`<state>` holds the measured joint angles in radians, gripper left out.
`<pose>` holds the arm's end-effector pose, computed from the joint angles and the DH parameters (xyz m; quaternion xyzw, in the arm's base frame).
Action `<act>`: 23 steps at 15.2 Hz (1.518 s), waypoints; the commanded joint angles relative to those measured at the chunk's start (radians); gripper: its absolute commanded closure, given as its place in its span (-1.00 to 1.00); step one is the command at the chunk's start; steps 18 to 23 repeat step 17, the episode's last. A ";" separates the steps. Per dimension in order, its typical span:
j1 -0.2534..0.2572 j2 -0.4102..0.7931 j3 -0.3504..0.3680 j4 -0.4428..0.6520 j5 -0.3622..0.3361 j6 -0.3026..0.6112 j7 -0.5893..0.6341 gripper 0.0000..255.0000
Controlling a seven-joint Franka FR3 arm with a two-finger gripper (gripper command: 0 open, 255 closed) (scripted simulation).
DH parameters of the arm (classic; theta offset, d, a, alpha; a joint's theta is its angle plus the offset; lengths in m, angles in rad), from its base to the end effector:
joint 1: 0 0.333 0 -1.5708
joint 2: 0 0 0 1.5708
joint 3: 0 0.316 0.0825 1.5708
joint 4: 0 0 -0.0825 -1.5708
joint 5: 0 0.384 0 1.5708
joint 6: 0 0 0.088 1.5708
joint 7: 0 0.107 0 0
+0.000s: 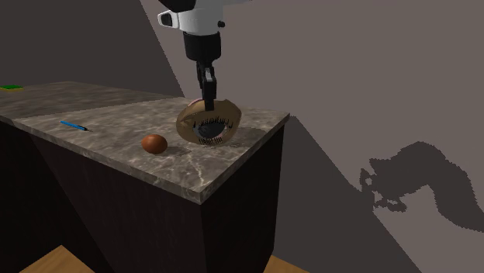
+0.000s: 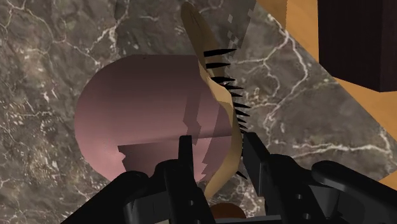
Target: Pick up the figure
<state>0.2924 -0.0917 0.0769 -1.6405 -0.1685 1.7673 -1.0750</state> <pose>0.5123 0.1848 0.6620 0.7381 0.6602 0.0716 0.1194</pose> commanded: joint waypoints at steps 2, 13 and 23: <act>0.000 0.008 0.000 0.035 0.000 -0.028 -0.004 1.00; 0.003 0.079 0.006 0.275 -0.005 -0.196 -0.025 1.00; 0.005 0.099 0.007 0.331 -0.007 -0.233 -0.029 1.00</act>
